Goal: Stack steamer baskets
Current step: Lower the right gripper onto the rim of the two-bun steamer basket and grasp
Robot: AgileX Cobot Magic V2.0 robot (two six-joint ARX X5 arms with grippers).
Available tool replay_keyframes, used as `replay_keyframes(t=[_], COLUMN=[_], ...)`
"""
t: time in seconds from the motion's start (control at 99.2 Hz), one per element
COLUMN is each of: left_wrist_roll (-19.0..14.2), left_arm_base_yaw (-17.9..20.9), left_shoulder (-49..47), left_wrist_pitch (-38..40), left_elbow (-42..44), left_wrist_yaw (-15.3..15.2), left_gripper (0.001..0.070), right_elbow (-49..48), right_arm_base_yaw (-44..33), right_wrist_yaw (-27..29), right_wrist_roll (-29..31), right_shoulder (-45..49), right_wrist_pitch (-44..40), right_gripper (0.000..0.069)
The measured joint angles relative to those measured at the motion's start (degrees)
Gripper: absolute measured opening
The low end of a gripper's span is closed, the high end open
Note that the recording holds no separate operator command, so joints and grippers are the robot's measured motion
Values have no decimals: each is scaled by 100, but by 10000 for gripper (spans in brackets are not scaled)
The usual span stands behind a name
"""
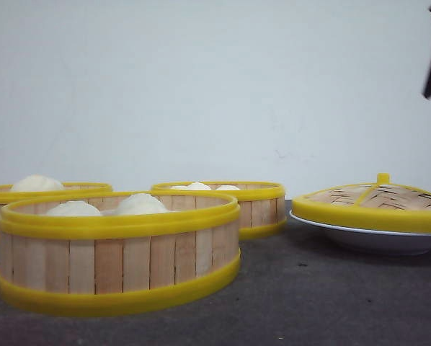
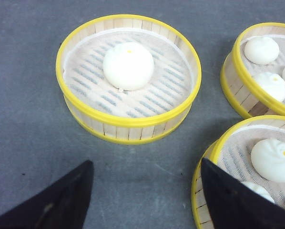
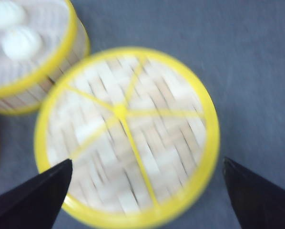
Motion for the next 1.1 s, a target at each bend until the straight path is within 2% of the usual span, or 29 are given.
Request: replay_keyframes(t=[0.212,0.665,0.968,1.099], left_wrist_roll=[0,0,0,0], left_arm_base_yaw=[0,0,0,0], left_shoulder=[0,2,2,2], left_wrist_pitch=[-2,-15,-28,-39], left_elbow=[0,0,0,0], left_wrist_yaw=[0,2,2,2], left_gripper=[435,435,435,435], right_elbow=[649,3748,5466,5779], right_arm_base_yaw=[485,1268,1434,1521], right_wrist_yaw=[-212,-157,264,551], right_wrist_roll=[400,439,214,164], right_shoulder=[1049,4693,6435,6817], right_wrist_pitch=[420,-42,-675,-704], right_gripper=[626,625,621,580])
